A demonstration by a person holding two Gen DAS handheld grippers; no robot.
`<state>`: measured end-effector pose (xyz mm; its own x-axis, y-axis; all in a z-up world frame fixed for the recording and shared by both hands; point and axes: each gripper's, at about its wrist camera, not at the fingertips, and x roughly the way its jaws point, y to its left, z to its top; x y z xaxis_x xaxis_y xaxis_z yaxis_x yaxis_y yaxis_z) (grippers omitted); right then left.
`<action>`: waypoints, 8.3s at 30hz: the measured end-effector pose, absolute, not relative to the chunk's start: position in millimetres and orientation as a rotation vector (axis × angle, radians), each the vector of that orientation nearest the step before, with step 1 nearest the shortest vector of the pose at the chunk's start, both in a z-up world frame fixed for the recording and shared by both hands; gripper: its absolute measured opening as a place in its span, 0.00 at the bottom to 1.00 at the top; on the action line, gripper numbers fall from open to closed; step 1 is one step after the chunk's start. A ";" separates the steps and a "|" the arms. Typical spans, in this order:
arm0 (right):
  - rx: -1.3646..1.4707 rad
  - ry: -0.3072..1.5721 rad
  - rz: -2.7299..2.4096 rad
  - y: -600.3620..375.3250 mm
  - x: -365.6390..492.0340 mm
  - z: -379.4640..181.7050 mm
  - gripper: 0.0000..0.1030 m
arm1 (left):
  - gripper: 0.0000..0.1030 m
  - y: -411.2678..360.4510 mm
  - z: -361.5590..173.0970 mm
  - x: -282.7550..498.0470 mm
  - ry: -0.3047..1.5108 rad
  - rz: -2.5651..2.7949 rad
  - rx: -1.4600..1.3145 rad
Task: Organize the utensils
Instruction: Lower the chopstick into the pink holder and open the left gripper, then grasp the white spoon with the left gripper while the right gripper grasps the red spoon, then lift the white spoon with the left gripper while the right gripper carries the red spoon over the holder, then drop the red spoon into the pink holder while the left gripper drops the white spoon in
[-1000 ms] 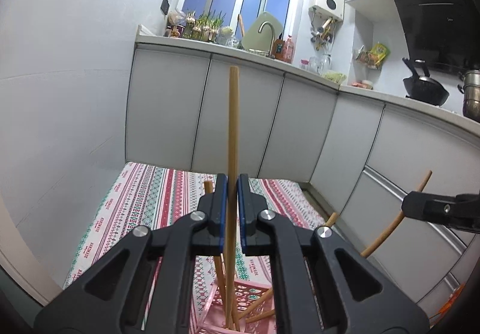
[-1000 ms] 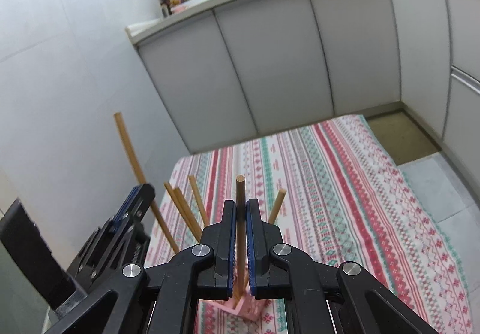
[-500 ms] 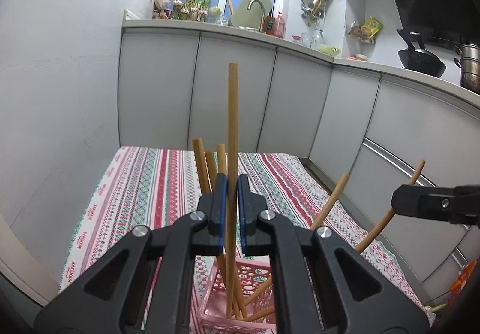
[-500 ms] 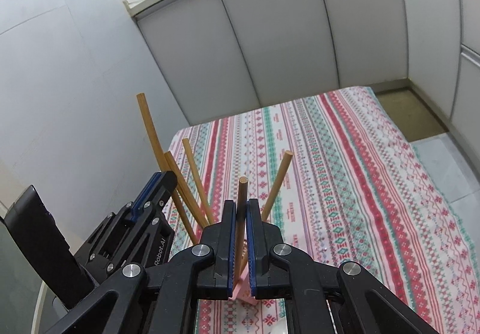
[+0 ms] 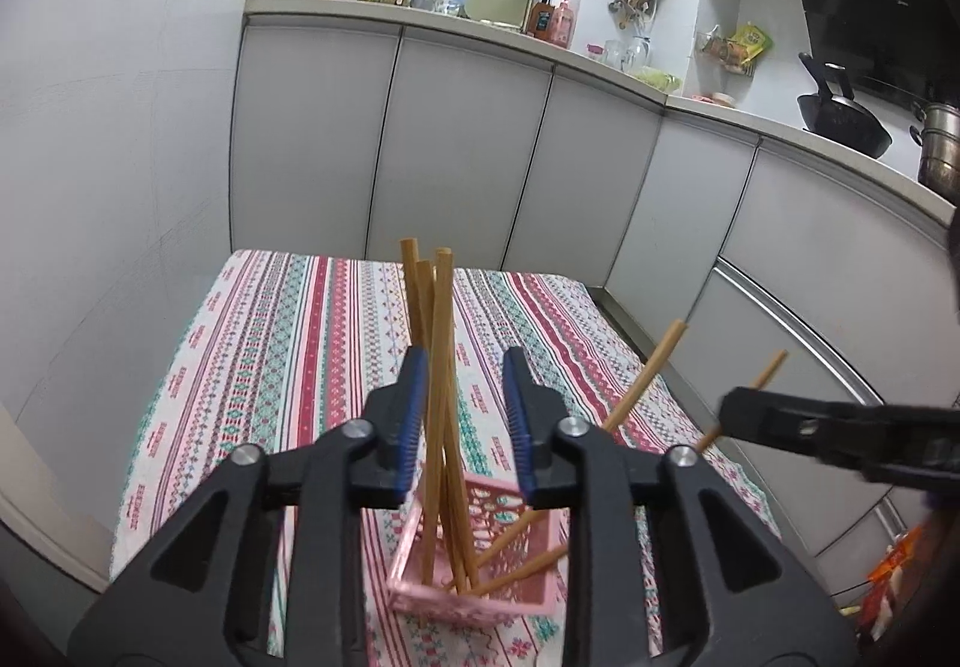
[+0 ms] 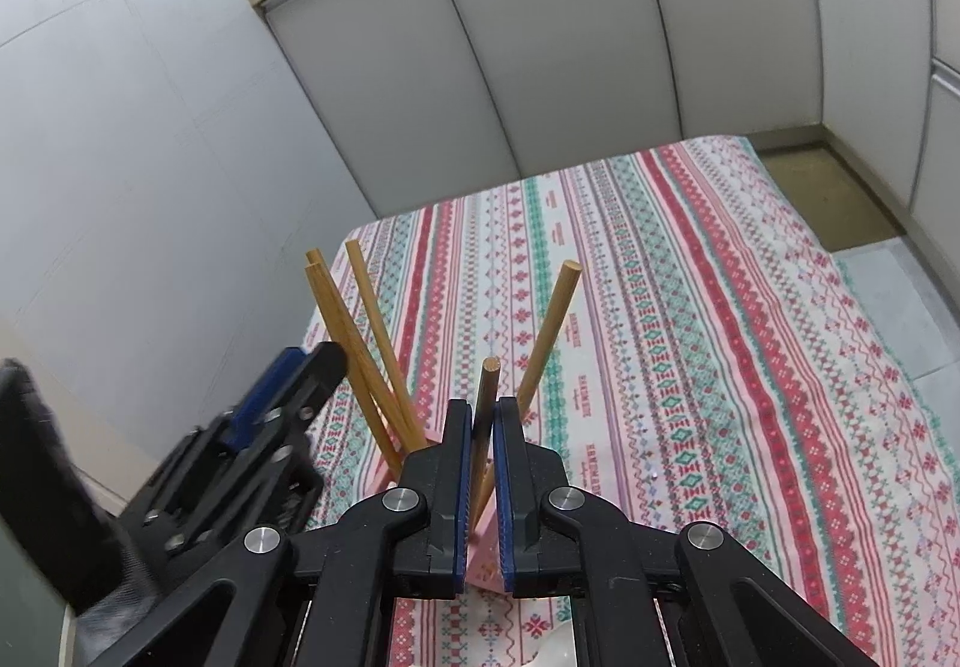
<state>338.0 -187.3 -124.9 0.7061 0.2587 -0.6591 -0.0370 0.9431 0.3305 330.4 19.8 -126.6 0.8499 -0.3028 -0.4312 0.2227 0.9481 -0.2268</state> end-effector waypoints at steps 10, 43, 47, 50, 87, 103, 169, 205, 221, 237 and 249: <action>0.353 0.734 0.180 -203.6 323.2 -112.8 0.33 | 0.61 28.5 -106.7 301.4 0.548 -0.258 -0.178; 0.339 1.250 -0.012 -284.9 264.6 -236.4 0.73 | 0.85 -10.8 -220.0 270.9 1.104 -0.322 0.128; 0.353 1.280 -0.007 -289.8 267.6 -244.7 0.74 | 0.79 -30.3 -233.4 279.6 1.108 -0.437 0.127; 0.356 1.302 -0.012 -295.3 268.4 -249.7 0.74 | 0.70 -45.6 -242.0 286.0 1.099 -0.488 0.143; 0.499 1.456 0.004 -287.8 279.5 -306.4 0.59 | 0.39 -44.8 -222.6 276.5 1.038 -0.485 0.146; 0.304 1.297 -0.221 -239.3 291.1 -305.1 0.29 | 0.39 -8.1 -207.8 266.8 1.026 -0.449 0.069; 0.343 0.938 0.087 -261.4 269.7 -171.5 0.24 | 0.39 34.0 -132.9 275.5 0.790 -0.462 -0.251; 0.434 0.472 0.205 -204.2 308.3 -80.7 0.24 | 0.39 48.1 -141.8 362.1 0.479 -0.471 -0.606; 0.383 0.473 0.193 -190.8 320.9 -91.6 0.25 | 0.39 51.7 -142.1 351.9 0.553 -0.406 -0.552; 0.318 0.560 0.196 -156.1 354.4 -126.1 0.25 | 0.39 75.4 -144.6 336.0 0.739 -0.232 -0.426; 0.245 0.615 0.213 -150.6 346.3 -128.6 0.41 | 0.56 79.7 -149.0 331.6 0.846 -0.189 -0.381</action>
